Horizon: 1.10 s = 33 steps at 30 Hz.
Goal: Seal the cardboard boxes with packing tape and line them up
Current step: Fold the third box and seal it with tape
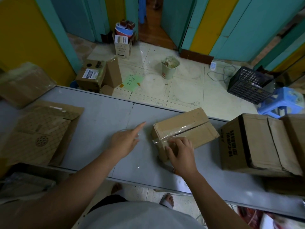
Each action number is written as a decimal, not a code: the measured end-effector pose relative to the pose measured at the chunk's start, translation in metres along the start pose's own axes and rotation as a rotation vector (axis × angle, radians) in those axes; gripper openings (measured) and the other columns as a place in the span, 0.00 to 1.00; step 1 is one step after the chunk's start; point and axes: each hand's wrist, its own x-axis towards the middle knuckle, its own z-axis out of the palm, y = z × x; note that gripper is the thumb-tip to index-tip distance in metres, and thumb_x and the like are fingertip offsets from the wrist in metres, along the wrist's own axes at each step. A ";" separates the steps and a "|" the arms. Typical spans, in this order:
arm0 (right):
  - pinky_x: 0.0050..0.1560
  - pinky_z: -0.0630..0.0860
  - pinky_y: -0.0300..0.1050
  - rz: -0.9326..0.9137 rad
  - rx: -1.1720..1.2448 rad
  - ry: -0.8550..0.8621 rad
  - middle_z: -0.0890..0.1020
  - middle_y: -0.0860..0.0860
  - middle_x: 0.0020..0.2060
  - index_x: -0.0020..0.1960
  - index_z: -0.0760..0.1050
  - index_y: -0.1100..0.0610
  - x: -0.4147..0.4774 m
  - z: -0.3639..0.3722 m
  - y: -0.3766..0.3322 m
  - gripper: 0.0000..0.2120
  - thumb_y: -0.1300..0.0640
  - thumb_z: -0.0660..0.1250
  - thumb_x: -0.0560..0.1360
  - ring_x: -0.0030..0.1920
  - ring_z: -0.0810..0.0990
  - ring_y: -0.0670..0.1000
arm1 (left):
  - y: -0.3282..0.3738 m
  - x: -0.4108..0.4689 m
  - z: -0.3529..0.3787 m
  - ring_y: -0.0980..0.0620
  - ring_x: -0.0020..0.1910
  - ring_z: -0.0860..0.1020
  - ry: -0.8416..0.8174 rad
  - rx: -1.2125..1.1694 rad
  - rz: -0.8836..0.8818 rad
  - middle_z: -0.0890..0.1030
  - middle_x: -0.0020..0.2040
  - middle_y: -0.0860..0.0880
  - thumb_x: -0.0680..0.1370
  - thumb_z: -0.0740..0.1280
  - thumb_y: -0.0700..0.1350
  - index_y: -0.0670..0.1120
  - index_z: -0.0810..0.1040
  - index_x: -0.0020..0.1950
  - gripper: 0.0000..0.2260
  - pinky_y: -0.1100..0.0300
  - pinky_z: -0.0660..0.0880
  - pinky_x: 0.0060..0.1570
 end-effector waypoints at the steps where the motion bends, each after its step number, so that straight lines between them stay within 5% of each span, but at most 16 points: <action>1: 0.58 0.73 0.53 0.000 0.000 0.003 0.74 0.44 0.53 0.59 0.82 0.50 0.000 0.001 0.001 0.11 0.50 0.73 0.78 0.57 0.69 0.46 | 0.001 0.001 0.002 0.52 0.57 0.82 0.019 0.020 -0.004 0.84 0.59 0.58 0.84 0.68 0.52 0.69 0.51 0.84 0.36 0.58 0.75 0.53; 4: 0.56 0.73 0.52 -0.010 -0.003 0.019 0.74 0.43 0.52 0.58 0.82 0.49 0.001 0.004 0.002 0.10 0.50 0.73 0.78 0.56 0.69 0.46 | 0.010 0.005 0.011 0.48 0.63 0.81 -0.040 0.149 0.011 0.83 0.65 0.55 0.85 0.66 0.54 0.63 0.51 0.86 0.34 0.54 0.75 0.60; 9: 0.54 0.70 0.50 0.006 0.016 0.047 0.72 0.41 0.51 0.56 0.82 0.47 0.002 0.009 0.005 0.08 0.50 0.73 0.77 0.55 0.68 0.45 | 0.016 0.010 0.017 0.43 0.55 0.82 -0.177 0.331 0.001 0.85 0.57 0.50 0.83 0.62 0.44 0.64 0.48 0.85 0.37 0.52 0.76 0.51; 17: 0.55 0.72 0.51 0.003 0.042 0.055 0.74 0.42 0.50 0.55 0.81 0.46 0.003 0.012 0.012 0.06 0.51 0.73 0.77 0.55 0.70 0.47 | 0.018 0.021 0.021 0.39 0.58 0.82 -0.316 0.334 -0.044 0.83 0.61 0.44 0.81 0.62 0.38 0.59 0.51 0.86 0.38 0.49 0.77 0.54; 21: 0.57 0.74 0.53 -0.006 0.055 0.054 0.76 0.43 0.51 0.55 0.81 0.46 0.002 0.012 0.013 0.08 0.48 0.72 0.77 0.55 0.70 0.47 | 0.015 0.021 0.021 0.38 0.62 0.81 -0.249 0.240 -0.031 0.76 0.71 0.47 0.82 0.64 0.40 0.56 0.56 0.85 0.34 0.47 0.78 0.58; 28: 0.58 0.70 0.47 -0.040 -0.040 -0.019 0.75 0.42 0.60 0.63 0.78 0.45 -0.007 0.012 0.013 0.27 0.34 0.75 0.69 0.60 0.70 0.46 | 0.015 0.022 0.012 0.41 0.58 0.81 -0.144 0.185 -0.034 0.66 0.70 0.50 0.77 0.76 0.54 0.59 0.57 0.80 0.38 0.48 0.79 0.50; 33: 0.59 0.72 0.48 -0.131 -0.055 -0.071 0.77 0.44 0.61 0.63 0.79 0.47 -0.007 -0.002 0.016 0.23 0.43 0.77 0.71 0.61 0.72 0.47 | 0.028 0.034 0.001 0.49 0.73 0.71 0.015 -0.002 0.232 0.65 0.77 0.55 0.81 0.69 0.41 0.59 0.66 0.79 0.29 0.47 0.76 0.63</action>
